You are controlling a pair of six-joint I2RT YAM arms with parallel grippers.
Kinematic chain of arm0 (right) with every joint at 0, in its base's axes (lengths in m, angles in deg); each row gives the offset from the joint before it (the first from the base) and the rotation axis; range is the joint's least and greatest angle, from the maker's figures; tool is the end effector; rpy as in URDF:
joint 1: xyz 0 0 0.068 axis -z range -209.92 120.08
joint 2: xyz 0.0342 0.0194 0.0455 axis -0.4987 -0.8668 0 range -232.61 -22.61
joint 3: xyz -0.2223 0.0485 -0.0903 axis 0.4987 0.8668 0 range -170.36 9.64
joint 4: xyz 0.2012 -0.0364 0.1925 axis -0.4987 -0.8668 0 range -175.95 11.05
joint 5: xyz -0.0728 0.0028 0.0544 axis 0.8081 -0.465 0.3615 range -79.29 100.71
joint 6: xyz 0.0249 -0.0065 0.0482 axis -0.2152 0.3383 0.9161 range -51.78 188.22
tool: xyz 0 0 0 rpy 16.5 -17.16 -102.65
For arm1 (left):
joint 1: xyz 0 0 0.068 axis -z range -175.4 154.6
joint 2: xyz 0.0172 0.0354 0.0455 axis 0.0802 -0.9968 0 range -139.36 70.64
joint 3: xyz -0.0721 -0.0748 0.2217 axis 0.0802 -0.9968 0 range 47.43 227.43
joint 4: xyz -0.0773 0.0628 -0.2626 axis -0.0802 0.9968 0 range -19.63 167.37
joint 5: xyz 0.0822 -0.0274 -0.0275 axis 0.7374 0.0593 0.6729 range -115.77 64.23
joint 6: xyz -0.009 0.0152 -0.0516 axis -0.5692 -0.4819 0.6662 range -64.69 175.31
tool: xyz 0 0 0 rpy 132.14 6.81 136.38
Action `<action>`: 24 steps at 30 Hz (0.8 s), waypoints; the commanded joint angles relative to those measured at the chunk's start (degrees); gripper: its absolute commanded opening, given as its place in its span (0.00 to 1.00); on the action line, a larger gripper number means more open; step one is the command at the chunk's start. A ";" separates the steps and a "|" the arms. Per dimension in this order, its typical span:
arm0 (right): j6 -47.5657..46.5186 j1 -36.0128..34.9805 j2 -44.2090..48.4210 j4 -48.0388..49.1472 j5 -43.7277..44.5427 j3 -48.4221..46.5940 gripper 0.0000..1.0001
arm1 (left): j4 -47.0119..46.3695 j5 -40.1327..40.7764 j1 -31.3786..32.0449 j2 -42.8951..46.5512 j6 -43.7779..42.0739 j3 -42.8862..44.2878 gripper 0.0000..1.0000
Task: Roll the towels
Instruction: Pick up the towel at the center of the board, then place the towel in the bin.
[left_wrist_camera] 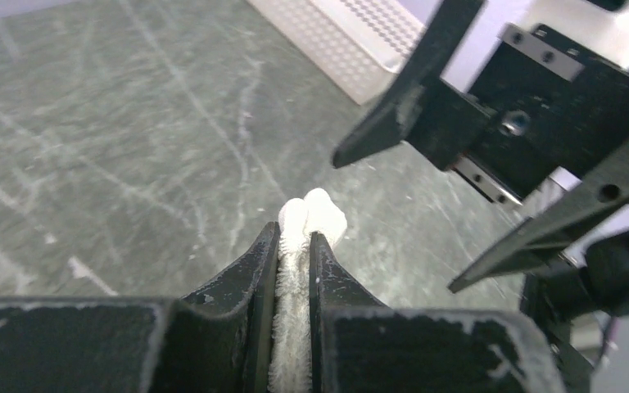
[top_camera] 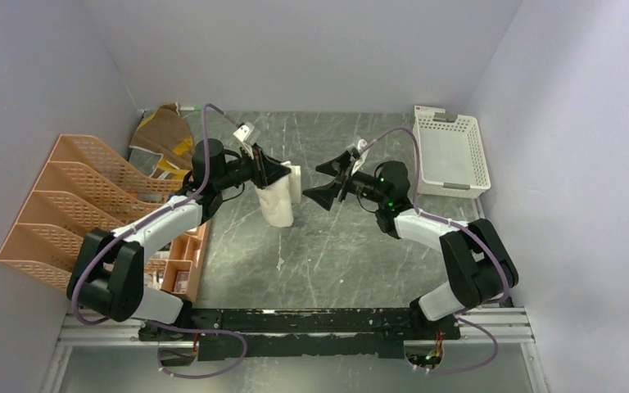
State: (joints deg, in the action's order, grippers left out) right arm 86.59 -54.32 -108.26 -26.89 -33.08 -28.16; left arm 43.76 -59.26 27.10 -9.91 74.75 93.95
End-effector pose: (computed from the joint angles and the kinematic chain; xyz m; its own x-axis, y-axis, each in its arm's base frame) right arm 0.2856 0.1574 0.1984 -0.2288 0.1459 -0.9625 -0.9006 0.3436 0.2662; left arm 0.3052 -0.1483 0.2329 -0.3872 -0.1401 -0.9113 0.7379 0.5455 -0.3974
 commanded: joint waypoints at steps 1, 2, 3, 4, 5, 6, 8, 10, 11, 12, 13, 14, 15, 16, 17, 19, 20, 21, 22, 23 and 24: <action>-0.89 -0.30 -1.98 10.25 -4.51 0.58 1.00 | -4.45 -15.69 -0.49 -0.90 -1.42 3.73 0.07; 0.14 -0.30 -2.81 12.31 -7.49 0.19 1.00 | -5.15 -17.05 -0.45 -1.07 -0.93 3.83 0.07; 1.91 -0.29 -4.03 14.25 -9.97 -0.45 1.00 | -5.96 -18.33 -0.44 -1.24 -0.45 3.84 0.07; 3.93 -0.29 -5.52 16.38 -12.28 -1.31 1.00 | -6.64 -19.48 -0.44 -1.27 -0.05 3.93 0.07; 6.59 -0.34 -6.98 18.52 -14.58 -2.18 1.00 | -7.22 -20.48 -0.44 -1.37 0.13 4.08 0.07; 9.64 -0.30 -8.77 21.24 -16.57 -3.01 1.00 | -7.50 -21.43 -0.44 -1.36 0.15 4.34 0.07; 16.61 -0.29 -11.88 28.26 -19.59 -3.81 1.00 | -6.87 -22.90 -0.46 -1.51 0.11 5.36 0.07; 24.48 -0.37 -14.60 39.22 -20.82 -3.81 1.00 | -4.96 -23.76 -0.44 -1.67 -0.95 6.61 0.07; 28.18 -0.51 -15.83 43.56 -20.77 -3.70 1.00 | -3.83 -24.08 -0.44 -1.78 -1.80 7.24 0.07; 31.20 -0.74 -16.81 47.17 -20.49 -3.68 1.00 | -2.89 -24.29 -0.44 -1.97 -2.34 7.98 0.07; 33.10 -1.11 -17.46 48.58 -20.01 -3.68 1.00 | -2.55 -24.22 -0.44 -2.17 -2.67 8.27 0.07; 33.34 -1.55 -17.56 47.97 -19.40 -3.68 1.00 | -2.36 -24.19 -0.44 -2.23 -2.83 8.44 0.07; 31.17 -2.25 -17.12 45.55 -18.47 -3.56 1.00 | -2.52 -23.90 -0.44 -2.32 -2.79 8.37 0.07; 27.50 -3.00 -15.91 40.84 -17.21 -3.37 1.00 | -2.84 -23.41 -0.44 -2.33 -2.56 8.22 0.07; 22.83 -4.30 -14.34 34.11 -15.51 -3.19 1.00 | -3.27 -22.89 -0.44 -2.20 -2.38 8.04 0.07; 9.42 -7.58 -8.71 16.65 -9.56 -3.67 1.00 | -3.23 -20.84 -0.44 -1.75 -2.48 7.66 0.07; 2.44 -9.52 -6.24 6.77 -4.70 -4.64 1.00 | -2.55 -19.68 -0.40 -1.53 -2.91 7.55 0.07; -3.88 -11.99 -4.22 -2.12 2.69 -6.12 1.00 | -1.60 -17.72 -0.36 -1.21 -3.46 7.46 0.07; -8.73 -14.40 -3.09 -9.58 7.74 -7.81 1.00 | -0.64 -15.79 -0.28 -0.85 -4.11 7.38 0.07; -11.25 -16.22 -2.63 -13.92 11.88 -9.07 1.00 | -0.22 -13.70 -0.11 -0.51 -4.41 7.24 0.07; -11.74 -17.49 -2.59 -15.78 14.83 -9.99 1.00 | -0.09 -11.19 0.03 -0.11 -4.32 6.93 0.07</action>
State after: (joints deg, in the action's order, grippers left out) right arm 92.91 -66.23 -114.44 -19.70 -36.73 -33.21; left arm 42.58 -77.80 26.93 -11.75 72.87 100.62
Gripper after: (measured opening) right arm 0.999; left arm 0.217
